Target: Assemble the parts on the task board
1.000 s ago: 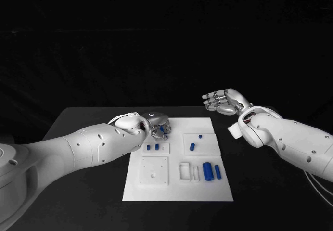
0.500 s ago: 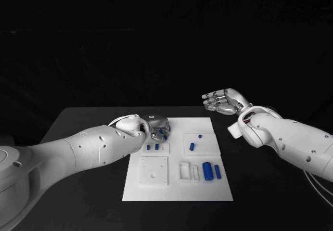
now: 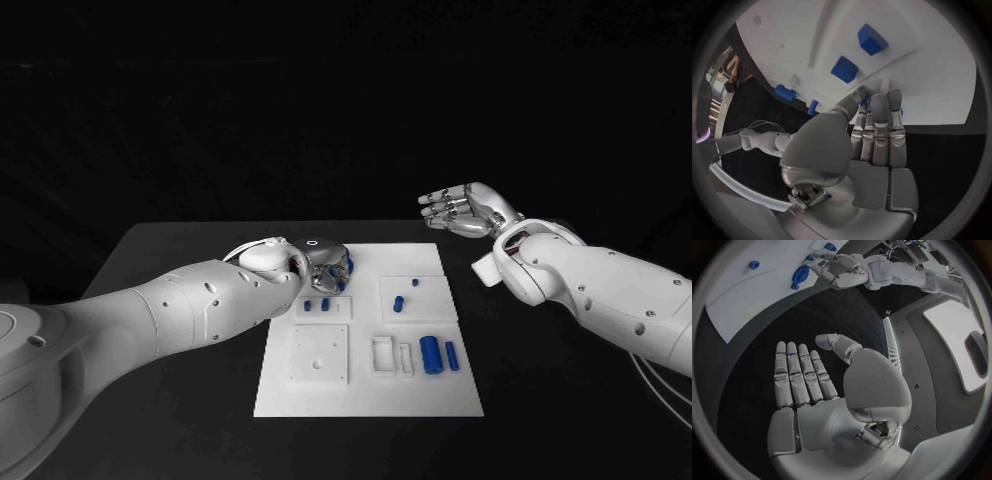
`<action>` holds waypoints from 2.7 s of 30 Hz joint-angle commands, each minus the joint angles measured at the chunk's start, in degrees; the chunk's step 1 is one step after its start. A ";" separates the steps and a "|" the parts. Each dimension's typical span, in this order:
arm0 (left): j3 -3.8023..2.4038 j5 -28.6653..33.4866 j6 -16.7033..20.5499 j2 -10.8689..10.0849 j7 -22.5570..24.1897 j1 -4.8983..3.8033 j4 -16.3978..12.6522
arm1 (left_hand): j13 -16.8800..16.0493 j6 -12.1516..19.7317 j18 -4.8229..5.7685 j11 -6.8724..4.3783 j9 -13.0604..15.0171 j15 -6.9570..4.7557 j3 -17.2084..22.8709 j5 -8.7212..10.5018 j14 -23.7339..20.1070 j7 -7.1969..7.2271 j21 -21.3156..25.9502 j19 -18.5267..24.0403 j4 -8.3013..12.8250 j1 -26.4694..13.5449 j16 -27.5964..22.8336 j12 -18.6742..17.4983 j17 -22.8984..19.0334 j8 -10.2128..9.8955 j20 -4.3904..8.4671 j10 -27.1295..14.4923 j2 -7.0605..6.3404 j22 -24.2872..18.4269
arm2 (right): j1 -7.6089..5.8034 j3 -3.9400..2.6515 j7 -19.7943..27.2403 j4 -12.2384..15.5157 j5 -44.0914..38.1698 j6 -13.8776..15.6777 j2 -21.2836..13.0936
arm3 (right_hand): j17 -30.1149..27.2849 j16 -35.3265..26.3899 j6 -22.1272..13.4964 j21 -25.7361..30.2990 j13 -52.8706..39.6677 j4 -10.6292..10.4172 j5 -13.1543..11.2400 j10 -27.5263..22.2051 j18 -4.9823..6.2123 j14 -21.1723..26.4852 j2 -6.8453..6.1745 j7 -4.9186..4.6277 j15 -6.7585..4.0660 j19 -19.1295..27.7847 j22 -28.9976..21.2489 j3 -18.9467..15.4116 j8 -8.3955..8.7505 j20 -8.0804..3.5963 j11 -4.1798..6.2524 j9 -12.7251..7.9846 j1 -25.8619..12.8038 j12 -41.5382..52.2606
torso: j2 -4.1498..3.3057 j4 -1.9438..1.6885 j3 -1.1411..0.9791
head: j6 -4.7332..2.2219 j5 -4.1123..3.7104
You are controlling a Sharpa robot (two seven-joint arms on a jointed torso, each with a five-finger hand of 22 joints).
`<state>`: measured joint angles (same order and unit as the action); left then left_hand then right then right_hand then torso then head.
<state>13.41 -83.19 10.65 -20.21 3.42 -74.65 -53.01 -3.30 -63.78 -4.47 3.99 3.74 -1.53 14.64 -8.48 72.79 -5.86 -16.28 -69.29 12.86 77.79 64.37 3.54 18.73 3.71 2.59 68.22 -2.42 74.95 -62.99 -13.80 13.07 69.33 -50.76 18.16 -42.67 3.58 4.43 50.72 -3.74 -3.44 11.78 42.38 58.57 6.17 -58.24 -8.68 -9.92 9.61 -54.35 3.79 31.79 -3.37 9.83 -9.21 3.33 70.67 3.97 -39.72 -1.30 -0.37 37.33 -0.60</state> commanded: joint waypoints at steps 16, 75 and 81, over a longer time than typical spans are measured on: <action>0.00 0.44 -0.72 0.19 1.28 0.23 0.29 | -0.11 -5.04 -0.30 -1.54 0.04 -0.65 -1.90 0.08 1.43 0.59 -0.93 -0.44 -1.27 0.99 1.04 -0.19 0.34 -0.07 0.65 5.53 3.36 1.24 | 0.02 -0.03 0.62 0.02 -0.03 -0.63 0.16 | -0.09 -0.20 -0.41 -0.07 0.08 0.03 0.37 -0.26 0.74 0.36 0.27 -0.01 0.04 0.27 -0.07 0.27 0.12 -0.12 -0.10 -0.07 -0.22 -0.09 | 0.01 0.06 -0.05 | 0.15 0.20; -5.03 7.62 -1.45 -8.87 0.03 0.18 -6.65 | -0.13 -6.68 0.02 -2.14 0.06 -1.30 -3.85 -0.13 3.30 0.94 -1.20 -1.70 -0.56 0.97 0.88 -0.19 0.79 -0.09 1.32 6.85 4.91 1.17 | 0.02 -0.03 0.42 -0.01 -0.03 -0.66 -0.68 | -0.09 -0.20 -0.34 -0.06 0.08 0.10 0.39 -0.25 0.74 0.36 0.25 0.01 0.04 0.28 -0.07 0.39 0.11 -0.13 -0.07 -0.06 -0.19 -0.09 | 0.01 -0.07 -0.02 | -0.07 0.80; -4.88 7.52 -1.94 -8.41 0.04 0.53 -5.73 | -0.13 -6.66 0.04 -2.13 0.06 -1.29 -3.97 -0.11 3.28 0.95 -1.16 -1.66 -0.60 0.89 0.86 -0.19 0.80 -0.09 1.31 6.84 4.89 1.17 | 0.02 -0.03 0.43 0.02 -0.03 -0.67 -0.71 | -0.09 -0.20 -0.34 -0.06 0.08 0.10 0.39 -0.25 0.74 0.36 0.25 0.01 0.04 0.28 -0.07 0.39 0.11 -0.13 -0.07 -0.06 -0.19 -0.09 | -0.02 0.14 0.00 | 0.03 0.93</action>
<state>8.53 -75.94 9.91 -28.86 3.52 -74.20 -58.86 -3.38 -70.05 -4.40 1.94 3.72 -2.76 10.98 -8.46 75.65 -4.89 -17.39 -70.74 12.38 78.82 65.63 3.54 19.46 3.49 4.01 74.92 1.99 74.94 -62.99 -13.80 13.04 69.25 -50.74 18.15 -43.37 3.58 4.43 50.72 -3.74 -3.44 11.78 42.38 58.57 6.18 -58.24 -8.68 -9.92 9.61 -54.35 3.79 31.79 -3.37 9.82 -9.21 3.33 70.67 3.97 -39.71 -1.30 -0.38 37.32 0.30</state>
